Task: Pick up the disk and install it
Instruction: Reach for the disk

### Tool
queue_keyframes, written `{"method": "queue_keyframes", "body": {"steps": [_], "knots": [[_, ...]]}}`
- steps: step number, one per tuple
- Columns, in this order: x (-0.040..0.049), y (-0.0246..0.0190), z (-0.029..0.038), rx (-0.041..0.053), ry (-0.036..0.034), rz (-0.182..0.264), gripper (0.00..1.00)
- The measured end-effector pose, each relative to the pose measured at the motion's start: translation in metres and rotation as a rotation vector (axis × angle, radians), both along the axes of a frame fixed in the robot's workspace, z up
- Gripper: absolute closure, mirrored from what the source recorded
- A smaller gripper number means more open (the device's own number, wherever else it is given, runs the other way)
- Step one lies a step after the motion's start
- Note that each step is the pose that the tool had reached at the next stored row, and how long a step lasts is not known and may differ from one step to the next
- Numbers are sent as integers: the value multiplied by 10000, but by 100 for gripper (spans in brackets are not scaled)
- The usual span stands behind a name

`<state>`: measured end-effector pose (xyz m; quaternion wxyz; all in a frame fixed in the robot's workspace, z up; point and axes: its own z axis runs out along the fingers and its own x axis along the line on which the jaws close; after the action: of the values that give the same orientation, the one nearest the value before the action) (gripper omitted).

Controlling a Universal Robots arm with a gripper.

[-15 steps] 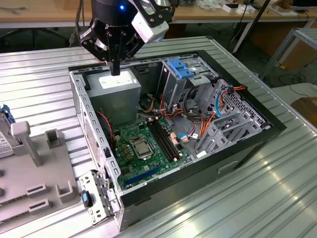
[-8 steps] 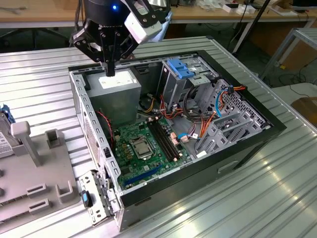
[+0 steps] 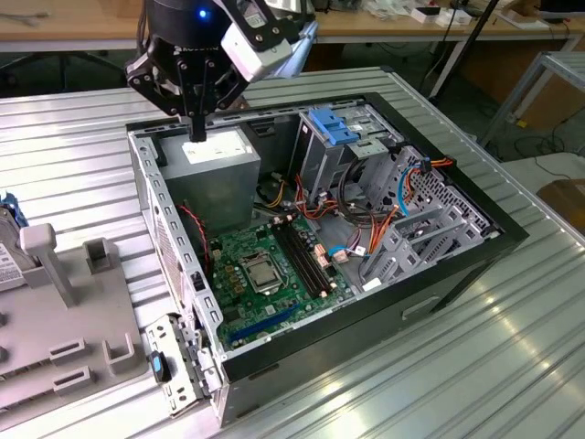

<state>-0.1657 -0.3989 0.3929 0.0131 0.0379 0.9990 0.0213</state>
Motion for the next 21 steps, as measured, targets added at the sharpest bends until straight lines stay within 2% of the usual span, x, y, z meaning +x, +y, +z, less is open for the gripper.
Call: {"method": "queue_keyframes", "body": {"steps": [21], "knots": [[-202, 0, -3, 0, 0, 0, 89]]}}
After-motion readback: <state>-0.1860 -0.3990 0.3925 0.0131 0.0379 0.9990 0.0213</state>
